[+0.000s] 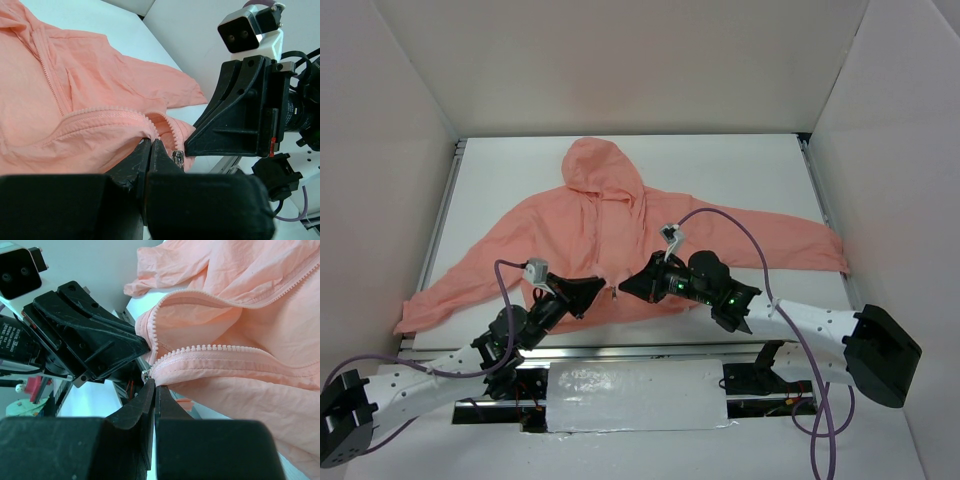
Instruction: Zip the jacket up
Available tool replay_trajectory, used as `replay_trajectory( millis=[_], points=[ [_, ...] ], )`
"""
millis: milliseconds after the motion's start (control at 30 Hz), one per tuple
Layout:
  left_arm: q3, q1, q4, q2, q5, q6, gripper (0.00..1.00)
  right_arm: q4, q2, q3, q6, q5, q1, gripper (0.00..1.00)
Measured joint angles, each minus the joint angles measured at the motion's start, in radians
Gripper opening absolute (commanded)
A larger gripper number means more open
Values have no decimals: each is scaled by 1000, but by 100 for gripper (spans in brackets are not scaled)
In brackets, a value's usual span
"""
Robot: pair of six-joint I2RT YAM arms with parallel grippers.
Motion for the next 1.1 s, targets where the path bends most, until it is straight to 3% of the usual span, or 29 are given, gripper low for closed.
replay_trajectory(
  millis=[1100],
  points=[
    [0,0,0,3,-3,-1,0,10,24,0,3,-12,-4,0]
  ],
)
